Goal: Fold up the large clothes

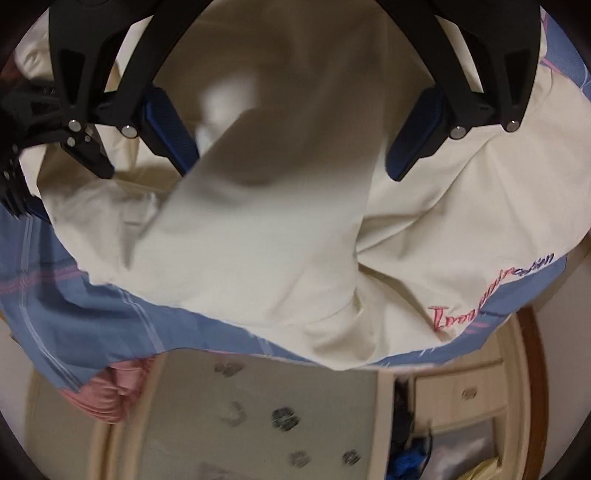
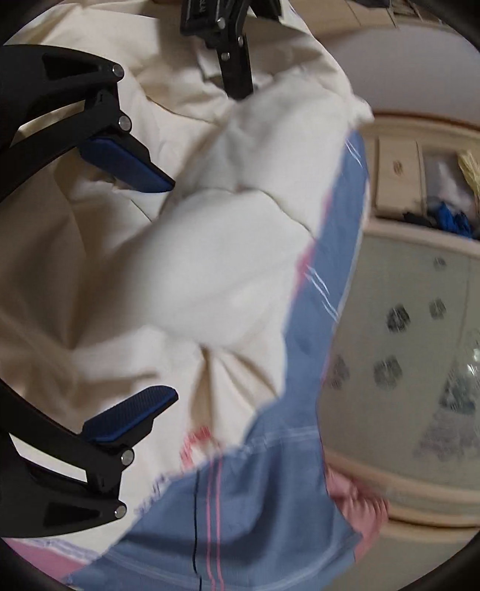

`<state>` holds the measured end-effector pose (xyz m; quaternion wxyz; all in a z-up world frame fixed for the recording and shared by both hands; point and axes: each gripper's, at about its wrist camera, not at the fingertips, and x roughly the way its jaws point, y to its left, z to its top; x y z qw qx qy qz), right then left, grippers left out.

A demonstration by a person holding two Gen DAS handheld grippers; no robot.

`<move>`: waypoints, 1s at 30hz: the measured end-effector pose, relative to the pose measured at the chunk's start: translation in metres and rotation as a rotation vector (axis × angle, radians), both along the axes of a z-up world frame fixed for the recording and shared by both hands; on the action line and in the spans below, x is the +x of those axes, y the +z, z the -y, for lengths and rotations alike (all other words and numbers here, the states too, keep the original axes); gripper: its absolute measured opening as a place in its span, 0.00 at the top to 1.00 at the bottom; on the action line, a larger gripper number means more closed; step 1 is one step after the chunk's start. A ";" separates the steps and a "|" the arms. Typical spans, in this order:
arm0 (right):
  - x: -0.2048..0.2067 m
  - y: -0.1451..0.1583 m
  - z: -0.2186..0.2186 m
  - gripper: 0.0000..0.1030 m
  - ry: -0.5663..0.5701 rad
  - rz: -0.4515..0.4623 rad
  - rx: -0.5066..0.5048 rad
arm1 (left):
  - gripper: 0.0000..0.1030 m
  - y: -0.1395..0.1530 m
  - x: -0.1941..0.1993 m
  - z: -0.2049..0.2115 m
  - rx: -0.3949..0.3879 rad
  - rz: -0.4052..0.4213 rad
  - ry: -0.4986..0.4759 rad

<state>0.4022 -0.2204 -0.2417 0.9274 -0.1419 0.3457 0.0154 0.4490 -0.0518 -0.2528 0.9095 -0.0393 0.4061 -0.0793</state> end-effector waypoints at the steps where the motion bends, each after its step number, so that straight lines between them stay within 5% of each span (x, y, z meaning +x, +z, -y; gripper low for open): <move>1: 0.019 0.004 -0.002 0.01 -0.079 -0.042 -0.015 | 0.02 0.004 0.015 0.004 0.029 -0.025 0.005; 4: 0.079 0.006 0.020 0.01 -0.336 -0.177 0.187 | 0.02 0.015 0.060 0.025 0.167 -0.005 0.016; 6: 0.111 -0.010 0.029 0.01 -0.380 -0.205 0.340 | 0.02 0.004 0.090 0.028 0.231 -0.023 0.062; 8: 0.129 -0.046 0.038 0.01 -0.386 -0.206 0.439 | 0.02 -0.024 0.112 0.022 0.202 -0.040 0.075; 9: 0.133 -0.051 0.039 0.01 -0.376 -0.164 0.453 | 0.02 -0.038 0.123 0.013 0.125 -0.068 0.086; 11: 0.134 -0.050 0.039 0.01 -0.366 -0.121 0.461 | 0.02 -0.042 0.129 -0.007 -0.028 -0.062 0.102; 13: 0.142 -0.047 0.033 0.01 -0.365 -0.132 0.449 | 0.02 -0.043 0.135 -0.016 -0.086 -0.064 0.104; 22: 0.148 -0.040 0.028 0.01 -0.369 -0.136 0.436 | 0.02 -0.031 0.128 -0.006 -0.020 -0.041 0.127; 24: 0.138 -0.031 0.026 0.01 -0.383 -0.181 0.407 | 0.02 -0.014 0.107 -0.011 -0.040 0.011 0.151; 26: 0.123 -0.010 0.025 0.01 -0.402 -0.199 0.370 | 0.02 0.017 0.074 -0.024 -0.143 0.096 0.160; 30: 0.056 0.061 0.004 0.01 -0.317 -0.007 0.273 | 0.02 0.080 0.008 -0.069 -0.246 0.184 0.238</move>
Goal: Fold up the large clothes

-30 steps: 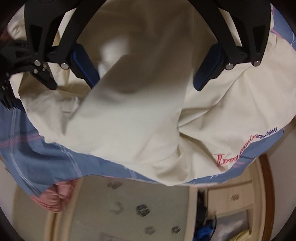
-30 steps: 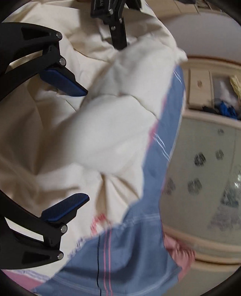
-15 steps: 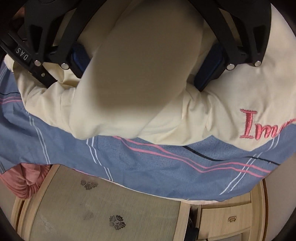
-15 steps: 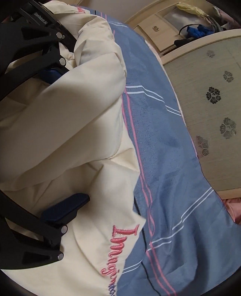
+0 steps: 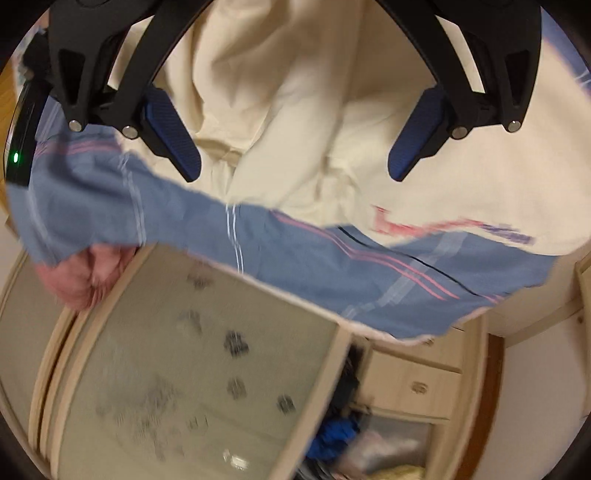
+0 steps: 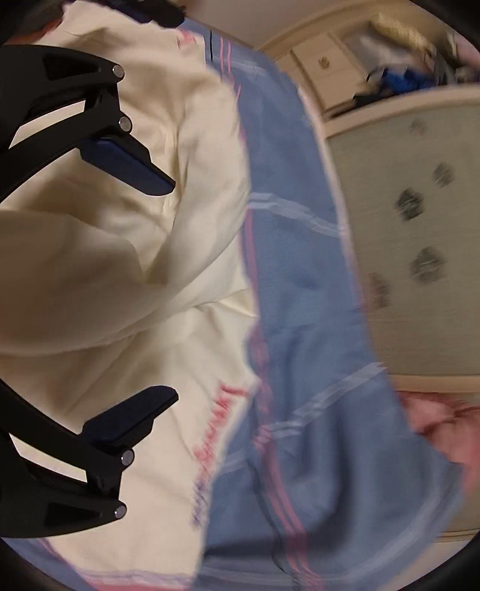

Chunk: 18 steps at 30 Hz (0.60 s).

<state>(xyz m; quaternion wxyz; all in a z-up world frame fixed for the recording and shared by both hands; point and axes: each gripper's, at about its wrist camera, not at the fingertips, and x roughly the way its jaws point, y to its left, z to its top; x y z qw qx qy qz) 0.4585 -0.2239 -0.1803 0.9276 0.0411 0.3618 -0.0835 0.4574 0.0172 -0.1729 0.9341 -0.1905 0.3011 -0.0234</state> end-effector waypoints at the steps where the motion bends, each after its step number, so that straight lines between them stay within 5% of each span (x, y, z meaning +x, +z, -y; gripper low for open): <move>1: -0.014 0.006 -0.005 0.01 0.013 0.026 -0.022 | 0.02 0.012 -0.017 -0.016 -0.007 0.017 0.017; 4: -0.049 -0.010 -0.013 0.01 0.086 0.030 0.016 | 0.02 0.025 -0.082 -0.087 -0.020 0.052 0.117; 7: -0.073 -0.068 -0.009 0.01 0.117 0.000 0.134 | 0.02 0.003 -0.131 -0.175 -0.121 0.098 0.187; 9: -0.068 -0.099 0.000 0.01 0.097 -0.077 0.231 | 0.02 -0.020 -0.149 -0.251 -0.271 0.070 0.350; 11: -0.063 -0.096 0.007 0.01 0.092 -0.080 0.280 | 0.02 -0.054 -0.171 -0.310 -0.479 0.095 0.447; 14: -0.062 -0.097 0.002 0.01 0.084 -0.068 0.268 | 0.02 -0.096 -0.179 -0.350 -0.703 0.131 0.505; 16: -0.060 -0.099 -0.004 0.01 0.085 -0.078 0.233 | 0.02 -0.119 -0.162 -0.356 -0.848 0.153 0.447; 18: -0.059 -0.099 -0.007 0.01 0.086 -0.077 0.228 | 0.02 -0.119 -0.151 -0.352 -0.828 0.176 0.441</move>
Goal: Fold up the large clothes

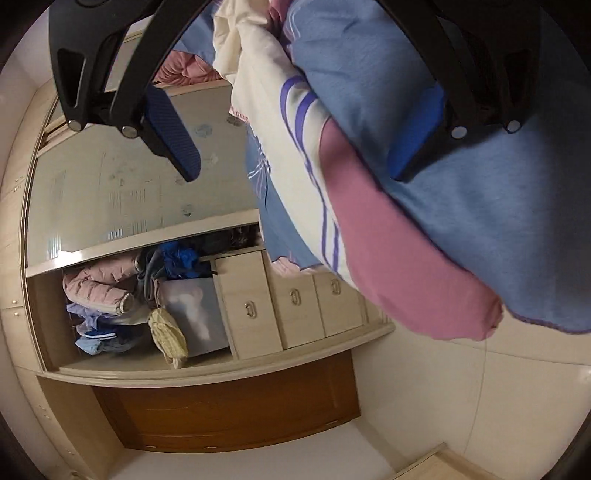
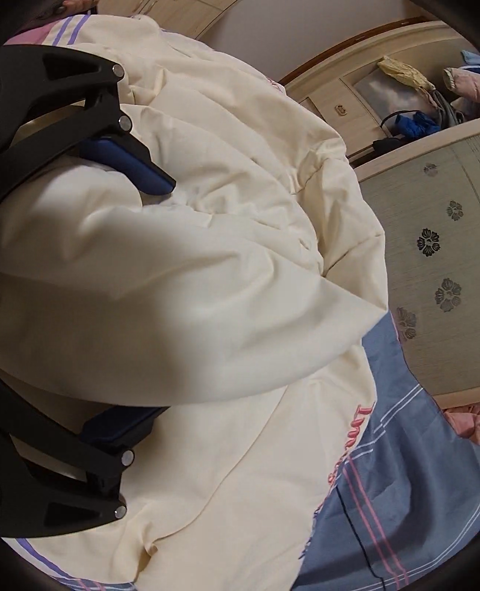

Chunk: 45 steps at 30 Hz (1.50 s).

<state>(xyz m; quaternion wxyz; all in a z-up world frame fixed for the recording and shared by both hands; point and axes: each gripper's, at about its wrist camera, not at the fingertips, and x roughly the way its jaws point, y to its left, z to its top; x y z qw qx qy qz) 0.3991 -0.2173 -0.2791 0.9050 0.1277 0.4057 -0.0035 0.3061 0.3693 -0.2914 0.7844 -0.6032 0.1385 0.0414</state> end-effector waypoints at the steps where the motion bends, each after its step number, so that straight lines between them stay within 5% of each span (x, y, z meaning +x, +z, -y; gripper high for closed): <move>1: 0.000 -0.001 0.000 0.01 0.000 -0.001 0.006 | 0.02 0.002 0.006 0.002 0.034 -0.002 -0.001; 13: 0.000 0.000 0.006 0.01 -0.002 -0.005 0.013 | 0.02 0.013 0.039 0.004 0.151 0.107 0.044; 14: 0.000 0.000 0.006 0.01 -0.002 -0.005 0.014 | 0.06 0.012 0.044 0.002 0.162 0.030 0.048; 16: 0.001 0.000 0.006 0.01 -0.002 -0.006 0.015 | 0.33 0.007 0.062 0.005 0.218 -0.196 0.043; 18: 0.001 -0.001 0.006 0.01 -0.002 -0.009 0.012 | 0.59 0.008 0.071 0.012 0.286 -0.330 0.049; 21: 0.001 0.000 0.006 0.01 -0.002 -0.009 0.012 | 0.84 0.005 0.072 0.010 0.228 -0.323 0.041; 27: 0.001 0.000 0.006 0.01 -0.003 -0.009 0.012 | 0.91 0.009 0.064 0.007 0.179 -0.212 0.062; 29: 0.001 0.000 0.006 0.01 -0.003 -0.009 0.010 | 0.91 0.034 0.062 0.019 0.296 -0.196 0.075; 33: 0.001 0.000 0.006 0.01 -0.002 -0.011 0.011 | 0.93 0.113 0.061 0.084 0.673 -0.137 0.062; 38: 0.004 0.008 0.013 0.01 0.021 -0.053 0.019 | 0.93 0.187 0.061 0.251 1.171 0.021 -0.080; 41: -0.003 0.027 0.038 0.01 -0.009 -0.048 0.048 | 0.93 0.179 0.053 0.354 1.321 0.123 -0.284; 45: -0.028 0.068 0.083 0.01 -0.138 0.034 0.033 | 0.93 0.125 0.056 0.454 1.449 0.138 -0.592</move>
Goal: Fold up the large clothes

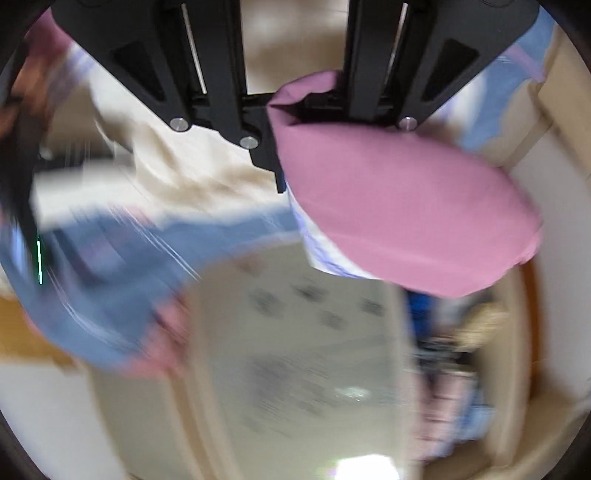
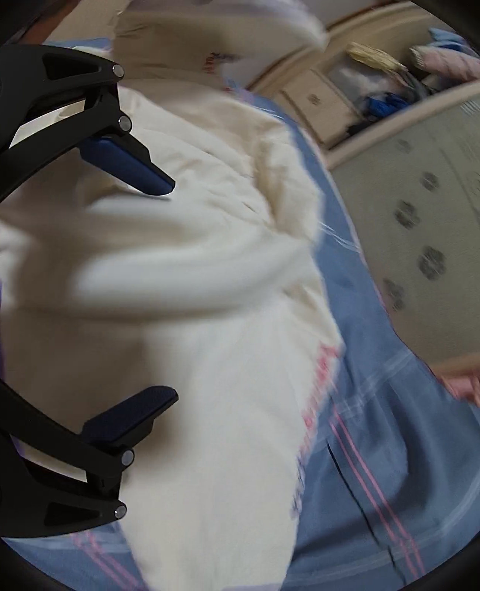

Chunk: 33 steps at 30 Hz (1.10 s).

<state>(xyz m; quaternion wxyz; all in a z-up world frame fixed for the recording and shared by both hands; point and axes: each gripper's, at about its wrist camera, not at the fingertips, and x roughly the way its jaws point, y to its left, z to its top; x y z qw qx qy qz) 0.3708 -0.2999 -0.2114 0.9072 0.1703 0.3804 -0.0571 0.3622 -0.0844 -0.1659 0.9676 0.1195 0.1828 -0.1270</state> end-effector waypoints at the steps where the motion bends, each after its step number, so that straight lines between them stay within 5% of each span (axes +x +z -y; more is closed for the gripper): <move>1: -0.010 0.013 0.013 0.01 -0.033 0.033 -0.021 | 0.93 -0.017 0.004 0.014 0.013 -0.063 -0.038; 3: -0.031 0.036 0.035 0.01 -0.099 0.102 -0.052 | 0.93 -0.051 0.014 0.040 0.090 -0.153 -0.061; 5: -0.053 0.056 0.049 0.01 -0.142 0.177 -0.045 | 0.93 -0.070 0.007 0.058 0.221 -0.127 -0.047; 7: -0.064 0.069 0.045 0.01 -0.100 0.217 -0.039 | 0.93 -0.069 0.000 0.061 0.237 -0.104 -0.057; 10: -0.071 0.087 0.006 0.01 0.001 0.242 -0.136 | 0.93 -0.071 -0.003 0.064 0.243 -0.121 -0.084; 17: -0.098 0.110 -0.125 0.01 0.271 0.340 -0.517 | 0.92 -0.093 -0.014 0.099 0.466 -0.075 -0.093; 21: -0.095 0.117 -0.162 0.01 0.315 0.330 -0.489 | 0.91 -0.090 -0.012 0.091 0.426 -0.093 -0.112; 25: -0.028 0.121 -0.202 0.01 0.332 0.133 -0.512 | 0.90 -0.087 -0.011 0.084 0.393 -0.109 -0.132; 30: 0.074 0.066 -0.283 0.01 0.510 -0.243 -0.789 | 0.89 -0.088 -0.011 0.083 0.386 -0.115 -0.144; 32: 0.089 0.039 -0.291 0.20 0.529 -0.309 -0.935 | 0.89 -0.087 -0.011 0.083 0.383 -0.117 -0.149; 33: 0.093 0.032 -0.289 0.61 0.504 -0.330 -1.006 | 0.89 -0.087 -0.011 0.083 0.383 -0.119 -0.151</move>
